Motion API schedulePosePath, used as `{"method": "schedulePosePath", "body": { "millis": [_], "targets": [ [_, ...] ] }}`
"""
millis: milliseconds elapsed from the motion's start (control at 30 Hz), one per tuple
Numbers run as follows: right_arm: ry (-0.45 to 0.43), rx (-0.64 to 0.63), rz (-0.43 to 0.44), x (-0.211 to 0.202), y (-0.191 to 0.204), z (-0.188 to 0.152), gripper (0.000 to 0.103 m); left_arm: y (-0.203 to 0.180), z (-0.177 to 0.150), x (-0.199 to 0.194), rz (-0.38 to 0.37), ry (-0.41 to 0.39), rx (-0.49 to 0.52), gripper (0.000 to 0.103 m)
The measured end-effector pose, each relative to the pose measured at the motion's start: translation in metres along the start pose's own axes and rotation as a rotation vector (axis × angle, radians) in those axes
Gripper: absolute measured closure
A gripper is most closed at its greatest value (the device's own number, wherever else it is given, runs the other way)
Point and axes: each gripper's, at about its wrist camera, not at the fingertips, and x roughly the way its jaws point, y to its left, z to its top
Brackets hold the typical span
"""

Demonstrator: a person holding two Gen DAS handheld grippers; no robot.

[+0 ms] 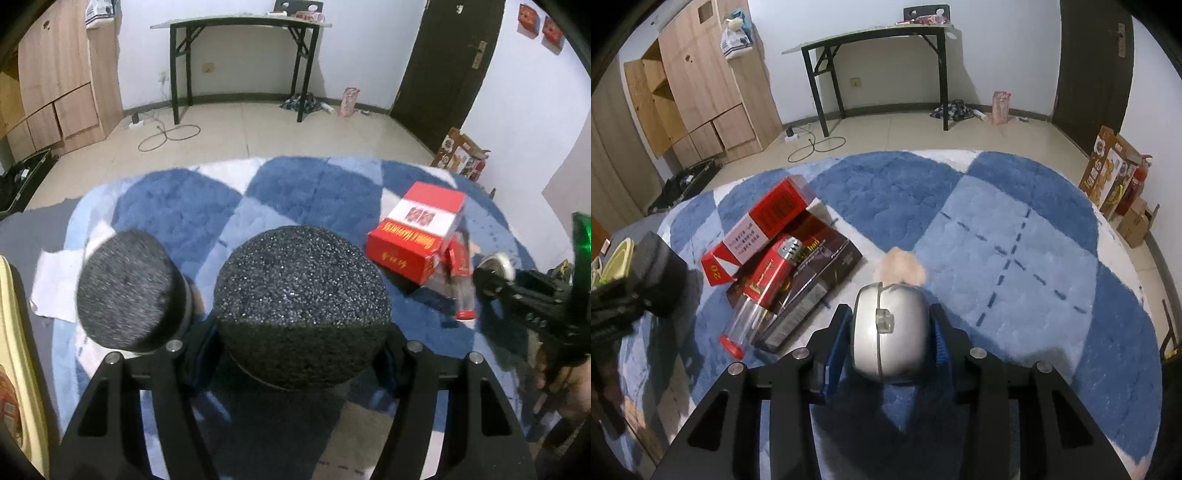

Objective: Organize rigid objects
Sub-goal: 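Grasp a black sponge pad with the left tool while the right tool grasps the silver gadget, then carry the sponge pad and silver gadget to the yellow tray and release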

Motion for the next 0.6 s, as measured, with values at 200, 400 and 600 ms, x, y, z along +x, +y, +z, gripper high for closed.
{"method": "schedulePosePath", "body": {
  "millis": [200, 400, 600],
  "targets": [
    [0.002, -0.048, -0.026, 0.004, 0.003, 0.001, 0.06, 0.004, 0.005, -0.037, -0.041, -0.041, 0.036, 0.034],
    [-0.008, -0.057, -0.014, -0.001, 0.001, -0.002, 0.064, 0.037, -0.005, -0.092, -0.041, -0.094, -0.014, 0.034],
    [-0.089, -0.009, 0.027, -0.045, 0.001, 0.004, 0.064, 0.099, -0.029, -0.171, 0.066, -0.155, -0.046, 0.034]
  ]
}}
